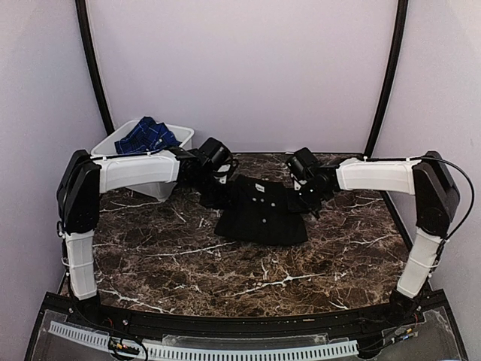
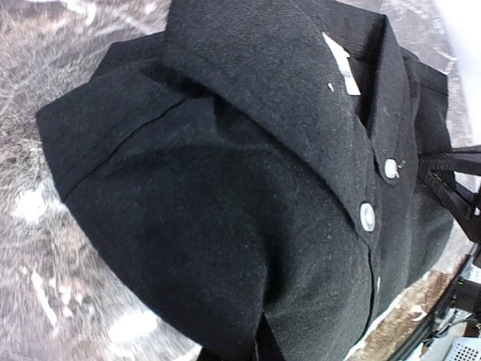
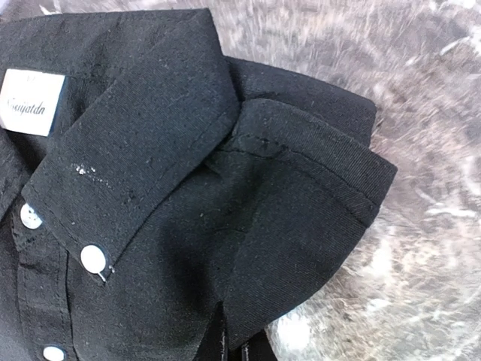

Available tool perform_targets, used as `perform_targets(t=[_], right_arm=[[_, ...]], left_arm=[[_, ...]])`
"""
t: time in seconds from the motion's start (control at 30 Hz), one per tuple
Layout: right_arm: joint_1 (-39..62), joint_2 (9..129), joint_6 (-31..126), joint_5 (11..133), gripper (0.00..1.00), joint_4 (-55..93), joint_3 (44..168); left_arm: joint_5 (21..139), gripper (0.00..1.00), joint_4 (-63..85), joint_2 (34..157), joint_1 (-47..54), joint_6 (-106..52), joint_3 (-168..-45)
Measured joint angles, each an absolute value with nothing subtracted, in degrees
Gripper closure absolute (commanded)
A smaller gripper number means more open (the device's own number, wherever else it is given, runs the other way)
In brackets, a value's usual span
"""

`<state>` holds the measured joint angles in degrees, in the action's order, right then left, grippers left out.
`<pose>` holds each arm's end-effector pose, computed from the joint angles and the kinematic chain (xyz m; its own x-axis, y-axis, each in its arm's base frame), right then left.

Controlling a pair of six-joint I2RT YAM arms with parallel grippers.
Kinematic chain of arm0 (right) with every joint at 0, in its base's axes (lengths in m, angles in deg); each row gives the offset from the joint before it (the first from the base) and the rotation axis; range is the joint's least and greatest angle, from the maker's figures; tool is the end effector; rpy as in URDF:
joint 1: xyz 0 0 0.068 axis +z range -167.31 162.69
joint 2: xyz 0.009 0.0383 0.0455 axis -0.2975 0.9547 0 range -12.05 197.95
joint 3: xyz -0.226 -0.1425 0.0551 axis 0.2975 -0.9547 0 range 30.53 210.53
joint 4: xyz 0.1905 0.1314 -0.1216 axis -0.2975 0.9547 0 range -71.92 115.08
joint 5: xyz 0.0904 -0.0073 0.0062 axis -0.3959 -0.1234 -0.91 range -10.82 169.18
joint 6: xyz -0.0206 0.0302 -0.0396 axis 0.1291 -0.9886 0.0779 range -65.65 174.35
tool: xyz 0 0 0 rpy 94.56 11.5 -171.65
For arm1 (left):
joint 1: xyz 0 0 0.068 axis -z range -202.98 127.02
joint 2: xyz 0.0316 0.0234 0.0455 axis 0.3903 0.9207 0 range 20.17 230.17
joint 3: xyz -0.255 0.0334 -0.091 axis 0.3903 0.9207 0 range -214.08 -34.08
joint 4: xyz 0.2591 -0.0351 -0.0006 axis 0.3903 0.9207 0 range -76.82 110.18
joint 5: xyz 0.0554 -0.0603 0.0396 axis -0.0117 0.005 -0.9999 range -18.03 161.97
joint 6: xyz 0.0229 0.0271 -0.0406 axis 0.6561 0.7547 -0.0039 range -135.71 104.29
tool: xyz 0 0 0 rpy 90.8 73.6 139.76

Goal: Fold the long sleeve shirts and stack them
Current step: Adjust the square-folded shirt at the center of the board.

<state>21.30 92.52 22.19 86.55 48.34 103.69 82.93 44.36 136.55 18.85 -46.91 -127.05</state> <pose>0.2988 0.2327 0.1963 -0.8864 -0.0322 -0.4619 -0.1175 0.9806 0.1570 0.3303 -0.3046 0.2190 -0.9012 0.1239 -0.4153 0.3156 0.8445 -0.4328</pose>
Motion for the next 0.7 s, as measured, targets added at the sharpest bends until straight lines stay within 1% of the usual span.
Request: perform_targets(t=[0.03,0.07,0.1,0.13,0.17,0.2,0.23,0.27,0.33,0.4,0.5,0.7], right_arm=[[21.3,91.4,22.4,86.8,1.00,48.6,103.6],[21.3,90.4,22.6,86.9,1.00,48.6,103.2],[21.3,89.5,22.8,87.0,0.98,48.5,102.6],[21.2,89.0,23.0,87.0,0.88,48.4,101.9],[20.8,88.5,23.2,87.0,0.77,48.2,100.8],[20.5,88.4,23.6,86.9,0.63,48.0,99.5],[20.0,88.4,23.6,86.9,0.49,47.8,98.1],[19.3,88.4,23.7,86.9,0.43,47.9,96.5],[17.6,88.4,23.8,86.8,0.36,48.4,94.0],[16.4,88.3,24.0,86.9,0.34,49.0,93.2],[16.2,86.7,23.8,87.0,0.34,49.1,93.4],[20.8,85.5,22.9,86.4,0.35,48.9,97.8]], left_arm=[[82.6,0.89,44.7,135.5,19.3,-47.3,-127.0],[82.2,0.70,44.8,134.5,19.6,-47.7,-126.8],[81.9,0.62,44.8,133.7,19.8,-48.1,-126.5],[81.7,0.48,44.8,133.3,20.1,-48.2,-126.2],[81.3,0.43,44.7,132.9,20.3,-48.9,-125.8],[80.8,0.37,44.8,132.9,20.4,-49.2,-125.3],[80.2,0.35,44.9,132.9,20.4,-49.6,-124.9],[79.7,0.33,45.0,132.9,20.4,-49.7,-124.3],[78.5,0.34,45.6,133.0,19.9,-49.9,-123.7],[78.1,0.37,46.1,133.0,18.8,-49.8,-123.6],[77.7,0.42,46.1,133.0,16.9,-49.1,-123.6],[77.1,0.44,46.0,133.0,15.4,-47.3,-123.6]])
